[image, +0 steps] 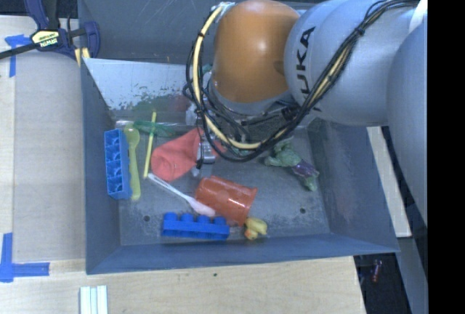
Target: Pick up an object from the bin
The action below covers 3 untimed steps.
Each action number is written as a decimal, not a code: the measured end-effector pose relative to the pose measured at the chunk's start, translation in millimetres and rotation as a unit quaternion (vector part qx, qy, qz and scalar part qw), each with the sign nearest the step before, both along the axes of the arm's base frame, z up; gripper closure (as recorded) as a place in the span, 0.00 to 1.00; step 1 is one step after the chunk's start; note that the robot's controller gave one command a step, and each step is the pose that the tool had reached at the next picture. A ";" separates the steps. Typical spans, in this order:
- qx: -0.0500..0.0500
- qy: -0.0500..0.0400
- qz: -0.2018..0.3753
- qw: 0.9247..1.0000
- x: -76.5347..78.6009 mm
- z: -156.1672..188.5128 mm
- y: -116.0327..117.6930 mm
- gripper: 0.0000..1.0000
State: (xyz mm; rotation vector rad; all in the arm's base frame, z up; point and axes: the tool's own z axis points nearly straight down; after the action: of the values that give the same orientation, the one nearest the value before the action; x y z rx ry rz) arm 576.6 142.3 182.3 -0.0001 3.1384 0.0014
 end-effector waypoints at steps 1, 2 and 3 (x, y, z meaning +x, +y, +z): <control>0.000 -0.002 0.017 1.000 38.2 -79.1 -15.0 0.00; 0.000 -0.002 0.033 0.999 45.4 -109.6 -17.8 0.00; 0.000 -0.004 0.021 1.000 47.1 -105.5 -18.7 0.00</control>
Offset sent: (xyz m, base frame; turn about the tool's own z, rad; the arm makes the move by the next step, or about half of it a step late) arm 0.0463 -0.0192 -0.0644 -0.1277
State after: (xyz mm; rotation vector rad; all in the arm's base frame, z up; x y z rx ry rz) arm 623.7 123.6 76.8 -0.0644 3.1306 0.0019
